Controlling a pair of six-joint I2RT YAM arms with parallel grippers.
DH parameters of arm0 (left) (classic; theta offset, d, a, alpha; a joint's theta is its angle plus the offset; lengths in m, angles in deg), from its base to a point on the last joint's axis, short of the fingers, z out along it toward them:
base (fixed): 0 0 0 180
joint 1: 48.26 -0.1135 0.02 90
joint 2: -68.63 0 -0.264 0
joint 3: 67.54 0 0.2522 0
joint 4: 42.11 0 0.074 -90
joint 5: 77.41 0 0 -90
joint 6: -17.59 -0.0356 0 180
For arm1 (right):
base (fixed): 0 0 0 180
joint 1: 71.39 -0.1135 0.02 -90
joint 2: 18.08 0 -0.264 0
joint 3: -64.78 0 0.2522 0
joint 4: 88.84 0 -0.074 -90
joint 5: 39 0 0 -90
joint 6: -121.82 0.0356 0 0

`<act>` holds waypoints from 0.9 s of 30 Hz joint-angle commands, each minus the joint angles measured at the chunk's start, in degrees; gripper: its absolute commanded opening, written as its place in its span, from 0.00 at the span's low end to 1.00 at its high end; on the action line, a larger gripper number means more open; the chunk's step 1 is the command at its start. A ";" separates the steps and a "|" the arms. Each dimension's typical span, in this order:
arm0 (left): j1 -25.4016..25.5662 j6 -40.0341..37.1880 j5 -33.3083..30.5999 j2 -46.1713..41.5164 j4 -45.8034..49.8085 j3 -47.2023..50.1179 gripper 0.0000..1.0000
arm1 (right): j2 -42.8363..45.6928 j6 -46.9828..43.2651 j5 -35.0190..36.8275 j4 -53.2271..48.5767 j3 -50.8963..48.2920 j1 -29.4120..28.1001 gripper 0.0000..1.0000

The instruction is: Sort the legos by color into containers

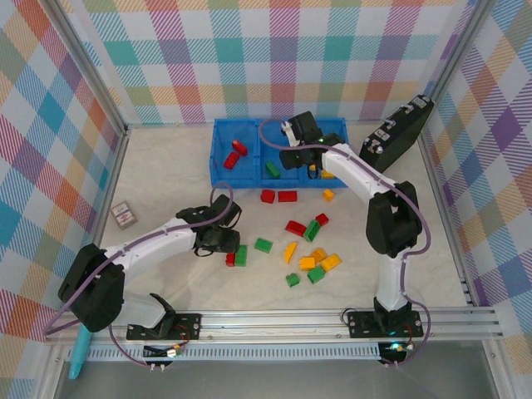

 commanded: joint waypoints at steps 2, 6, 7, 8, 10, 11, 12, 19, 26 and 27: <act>0.35 0.85 2.34 1.43 -1.44 1.05 0.54 | 2.99 -0.88 1.26 -0.32 -0.56 -0.21 0.52; 0.34 1.17 3.31 2.48 -2.84 2.00 0.54 | 2.82 -0.83 1.36 -0.36 -0.73 -0.27 0.52; 0.35 1.32 3.43 2.69 -3.07 2.26 0.54 | 2.75 -0.73 1.36 -0.42 -0.72 -0.27 0.52; 0.35 1.43 3.59 2.96 -3.41 2.50 0.54 | 2.73 -0.78 1.36 -0.42 -0.73 -0.27 0.52; 0.30 1.56 3.62 3.37 -3.84 2.80 0.54 | 2.68 -0.90 1.45 -0.43 -0.73 -0.27 0.52; 0.35 1.68 3.55 3.59 -4.01 2.97 0.54 | 2.64 -0.89 1.49 -0.42 -0.71 -0.21 0.52; 0.35 1.66 3.59 3.76 -4.13 3.14 0.53 | 2.64 -0.92 1.54 -0.42 -0.65 -0.22 0.52; 0.30 2.38 3.20 5.47 -4.96 4.01 0.43 | 2.48 -1.03 1.71 -0.60 -0.42 -0.23 0.52; 0.35 3.22 3.41 6.58 -5.94 5.44 0.32 | 2.64 -1.25 2.24 -0.69 -0.64 -0.27 0.52; 0.30 3.38 3.40 6.58 -6.07 5.75 0.31 | 2.64 -1.29 2.32 -0.67 -0.72 -0.27 0.52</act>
